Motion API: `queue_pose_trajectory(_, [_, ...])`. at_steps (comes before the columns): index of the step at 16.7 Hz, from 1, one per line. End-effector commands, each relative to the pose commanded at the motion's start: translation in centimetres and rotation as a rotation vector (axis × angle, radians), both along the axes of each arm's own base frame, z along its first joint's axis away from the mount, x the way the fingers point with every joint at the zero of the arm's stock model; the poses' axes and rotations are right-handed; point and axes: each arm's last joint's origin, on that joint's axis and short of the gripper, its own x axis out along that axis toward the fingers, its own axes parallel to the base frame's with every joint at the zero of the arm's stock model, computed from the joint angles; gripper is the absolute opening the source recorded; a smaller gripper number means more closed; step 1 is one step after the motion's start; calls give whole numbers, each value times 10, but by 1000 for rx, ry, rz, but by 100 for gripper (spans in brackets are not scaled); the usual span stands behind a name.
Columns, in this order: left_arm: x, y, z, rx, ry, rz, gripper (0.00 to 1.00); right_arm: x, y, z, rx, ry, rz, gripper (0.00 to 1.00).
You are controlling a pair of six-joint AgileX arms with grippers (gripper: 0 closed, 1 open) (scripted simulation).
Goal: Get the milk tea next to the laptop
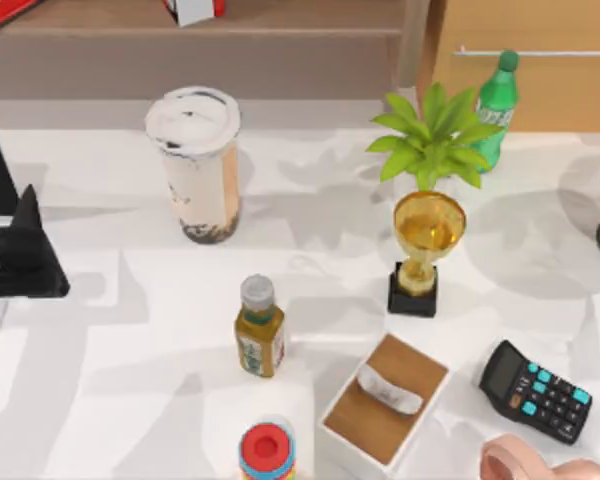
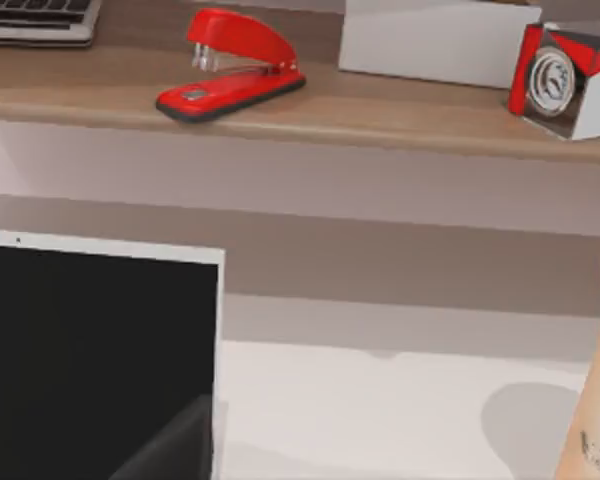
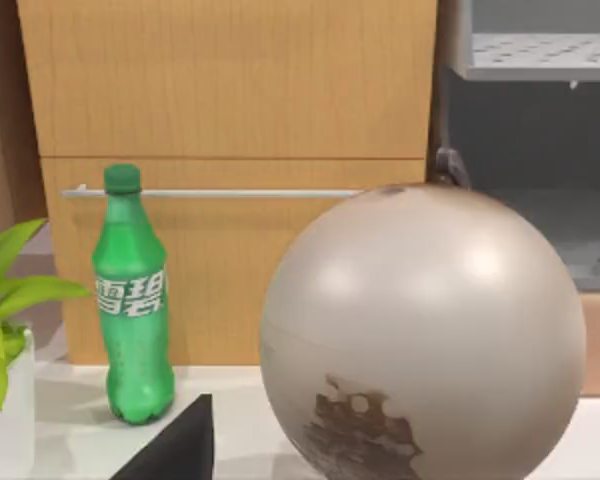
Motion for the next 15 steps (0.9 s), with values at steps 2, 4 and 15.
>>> queue_pose_trajectory(2, [22,-18,3,-5,59,-5,100,0,0,0,0,0,0,100])
queue_pose_trajectory(4, [45,-40,1,0,116,-7,100,0,0,0,0,0,0,100])
queue_pose_trajectory(15, [96,-138,-58,77,266,-16,100,0,0,0,0,0,0,100])
